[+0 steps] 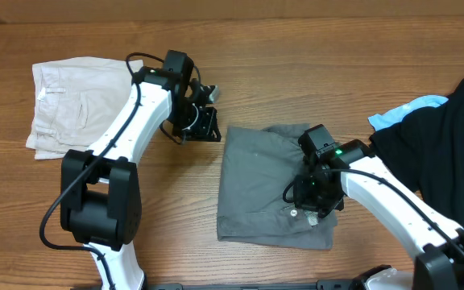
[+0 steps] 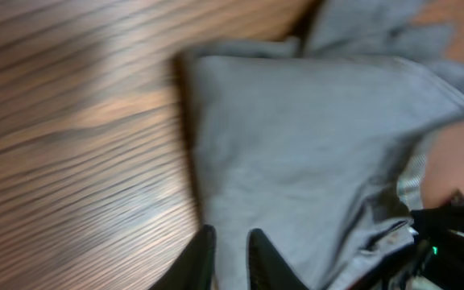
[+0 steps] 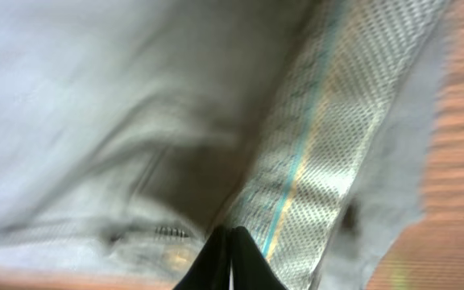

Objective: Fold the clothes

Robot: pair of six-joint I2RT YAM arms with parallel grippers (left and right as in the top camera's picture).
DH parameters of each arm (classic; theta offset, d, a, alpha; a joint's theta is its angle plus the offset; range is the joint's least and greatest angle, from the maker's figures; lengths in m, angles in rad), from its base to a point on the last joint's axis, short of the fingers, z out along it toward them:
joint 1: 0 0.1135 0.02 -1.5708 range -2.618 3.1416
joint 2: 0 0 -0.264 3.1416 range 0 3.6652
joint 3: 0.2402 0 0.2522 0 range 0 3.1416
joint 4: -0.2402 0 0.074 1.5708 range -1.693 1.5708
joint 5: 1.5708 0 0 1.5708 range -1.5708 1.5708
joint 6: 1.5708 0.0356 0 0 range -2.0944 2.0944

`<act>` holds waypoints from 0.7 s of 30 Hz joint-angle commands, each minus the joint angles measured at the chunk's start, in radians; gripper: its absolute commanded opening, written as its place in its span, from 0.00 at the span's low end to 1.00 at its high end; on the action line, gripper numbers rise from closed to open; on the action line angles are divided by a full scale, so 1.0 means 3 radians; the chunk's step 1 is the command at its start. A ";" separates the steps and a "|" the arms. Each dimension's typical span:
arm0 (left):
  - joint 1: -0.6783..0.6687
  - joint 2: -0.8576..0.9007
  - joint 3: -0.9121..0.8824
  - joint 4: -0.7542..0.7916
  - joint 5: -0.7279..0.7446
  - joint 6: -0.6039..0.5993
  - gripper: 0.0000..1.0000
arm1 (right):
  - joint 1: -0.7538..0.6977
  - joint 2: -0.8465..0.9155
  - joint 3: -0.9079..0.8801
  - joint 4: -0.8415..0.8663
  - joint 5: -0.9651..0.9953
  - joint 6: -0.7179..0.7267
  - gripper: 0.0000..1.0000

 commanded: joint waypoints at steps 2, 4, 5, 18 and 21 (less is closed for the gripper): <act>-0.0153 -0.0015 -0.0020 0.0031 0.0448 0.0397 0.17 | 0.0022 -0.0144 0.0027 -0.0128 -0.0610 -0.0090 0.11; -0.0220 -0.0014 -0.0020 0.0076 0.0427 0.0463 0.15 | 0.0022 -0.0128 -0.0113 0.0037 -0.0532 0.0053 0.11; -0.0254 -0.0014 -0.0020 0.0113 0.0425 0.0490 0.14 | 0.0022 -0.0106 -0.0210 0.0160 -0.0477 0.0139 0.11; -0.0750 -0.0014 -0.0165 0.0839 -0.0722 0.0436 0.11 | -0.0374 0.0207 -0.0796 0.0557 -0.0011 0.1096 0.04; -0.0746 -0.0014 -0.0165 0.0783 -0.0735 0.0439 0.14 | -0.0605 0.0207 -0.0790 0.0635 0.0165 0.1142 0.04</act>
